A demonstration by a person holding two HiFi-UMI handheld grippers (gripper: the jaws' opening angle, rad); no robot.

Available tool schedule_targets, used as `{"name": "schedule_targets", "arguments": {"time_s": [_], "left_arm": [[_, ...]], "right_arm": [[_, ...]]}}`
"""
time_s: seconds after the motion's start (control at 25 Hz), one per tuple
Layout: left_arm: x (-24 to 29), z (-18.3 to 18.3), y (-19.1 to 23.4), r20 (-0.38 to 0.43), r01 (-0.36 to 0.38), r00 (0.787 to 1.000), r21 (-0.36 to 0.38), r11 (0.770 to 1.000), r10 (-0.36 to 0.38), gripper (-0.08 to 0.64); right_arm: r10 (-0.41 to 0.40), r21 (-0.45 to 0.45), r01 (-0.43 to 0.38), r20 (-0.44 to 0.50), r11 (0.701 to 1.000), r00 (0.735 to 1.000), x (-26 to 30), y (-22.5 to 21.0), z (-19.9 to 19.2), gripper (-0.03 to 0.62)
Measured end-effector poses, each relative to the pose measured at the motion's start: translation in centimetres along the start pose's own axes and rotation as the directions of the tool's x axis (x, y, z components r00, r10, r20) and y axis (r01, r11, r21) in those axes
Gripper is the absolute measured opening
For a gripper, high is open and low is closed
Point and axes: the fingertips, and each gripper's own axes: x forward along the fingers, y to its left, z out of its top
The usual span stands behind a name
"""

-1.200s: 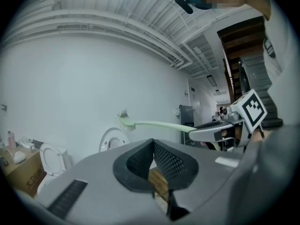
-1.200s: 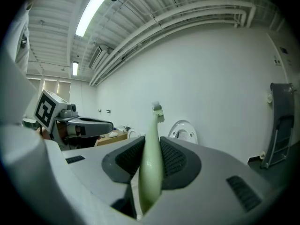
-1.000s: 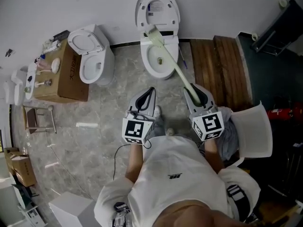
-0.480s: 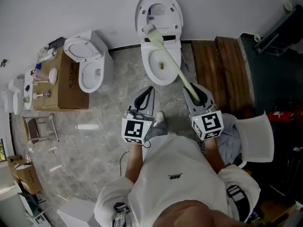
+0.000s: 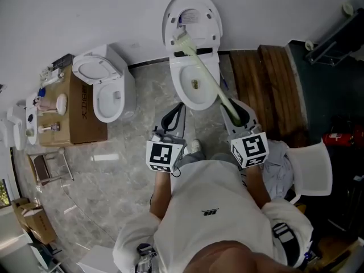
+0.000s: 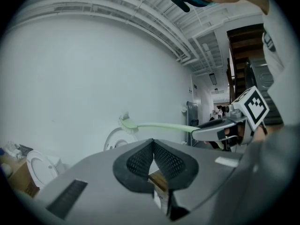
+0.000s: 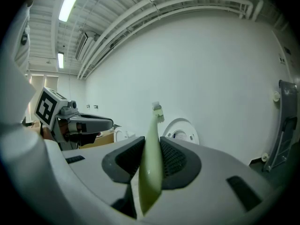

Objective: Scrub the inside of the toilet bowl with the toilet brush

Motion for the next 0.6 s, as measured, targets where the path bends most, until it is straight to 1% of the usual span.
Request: {"name": "schedule_targets", "arguments": {"time_s": [0.2, 0.6], "left_arm": [[1.1, -0.2, 1.9, 0.001, 0.02, 1.0, -0.006, 1.0, -0.02, 0.009], [3.7, -0.6, 3.1, -0.009, 0.05, 0.999, -0.015, 0.999, -0.05, 0.009]], "right_arm": [[-0.018, 0.001, 0.018, -0.007, 1.0, 1.0, 1.7, 0.2, 0.2, 0.094], [-0.046, 0.007, 0.046, -0.033, 0.999, 0.998, 3.4, -1.4, -0.2, 0.094]]}}
